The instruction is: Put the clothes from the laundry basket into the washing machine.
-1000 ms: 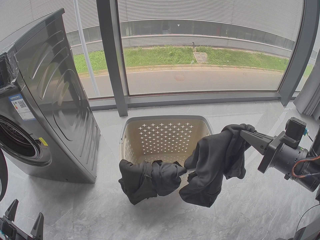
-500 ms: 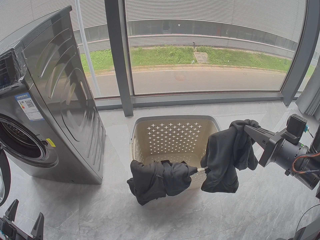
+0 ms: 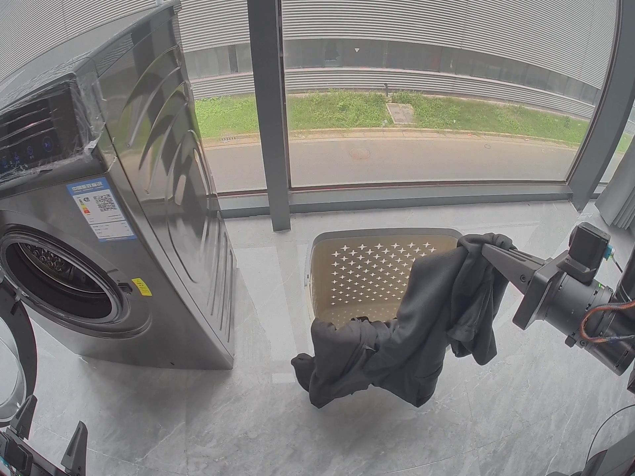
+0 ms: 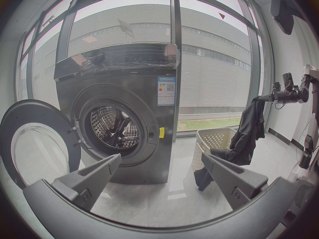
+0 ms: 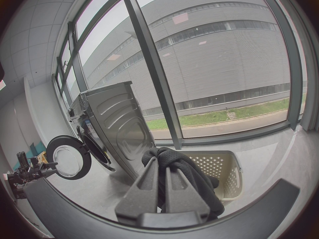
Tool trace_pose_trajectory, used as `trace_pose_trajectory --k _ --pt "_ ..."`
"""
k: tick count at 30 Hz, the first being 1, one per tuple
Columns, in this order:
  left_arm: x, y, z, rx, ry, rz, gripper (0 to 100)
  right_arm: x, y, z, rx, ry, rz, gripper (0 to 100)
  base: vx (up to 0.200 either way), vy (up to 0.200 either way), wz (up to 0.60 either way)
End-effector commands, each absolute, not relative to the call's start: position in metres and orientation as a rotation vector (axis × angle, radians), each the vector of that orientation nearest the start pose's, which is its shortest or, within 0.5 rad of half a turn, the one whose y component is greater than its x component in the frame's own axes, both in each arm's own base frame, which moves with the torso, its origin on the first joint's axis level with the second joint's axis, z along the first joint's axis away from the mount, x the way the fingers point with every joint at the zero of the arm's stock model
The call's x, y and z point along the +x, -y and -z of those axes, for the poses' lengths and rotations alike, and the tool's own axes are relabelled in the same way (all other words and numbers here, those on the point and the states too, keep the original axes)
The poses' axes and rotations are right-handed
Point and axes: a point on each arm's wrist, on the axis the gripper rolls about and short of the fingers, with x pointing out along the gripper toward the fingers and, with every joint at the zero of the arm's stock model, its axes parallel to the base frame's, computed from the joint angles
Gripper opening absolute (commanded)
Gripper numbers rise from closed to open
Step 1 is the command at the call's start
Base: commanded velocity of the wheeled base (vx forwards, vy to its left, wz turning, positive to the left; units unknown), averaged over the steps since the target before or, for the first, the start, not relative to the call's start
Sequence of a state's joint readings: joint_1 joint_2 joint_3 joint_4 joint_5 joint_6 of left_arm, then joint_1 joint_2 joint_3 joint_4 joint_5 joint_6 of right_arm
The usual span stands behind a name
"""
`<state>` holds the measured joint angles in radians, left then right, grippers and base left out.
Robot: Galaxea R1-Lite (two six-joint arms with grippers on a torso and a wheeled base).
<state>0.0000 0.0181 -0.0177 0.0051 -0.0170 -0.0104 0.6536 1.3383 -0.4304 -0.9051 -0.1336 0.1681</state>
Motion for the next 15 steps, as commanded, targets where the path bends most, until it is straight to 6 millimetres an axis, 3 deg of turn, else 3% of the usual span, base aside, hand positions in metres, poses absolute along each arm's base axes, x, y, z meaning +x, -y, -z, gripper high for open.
trace_pose_trajectory --k 1,15 --pt "-0.0229 0.0004 -0.0759 -0.012 -0.003 0.017 100 0.1612 -0.1201 -0.2009 0.164 -0.045 -0.520 0 0.000 0.200 0.00" --pt "-0.0229 0.0004 -0.0757 -0.014 -0.005 0.018 100 0.1596 -0.1219 -0.2052 0.174 -0.031 -0.545 0 0.000 0.200 0.00"
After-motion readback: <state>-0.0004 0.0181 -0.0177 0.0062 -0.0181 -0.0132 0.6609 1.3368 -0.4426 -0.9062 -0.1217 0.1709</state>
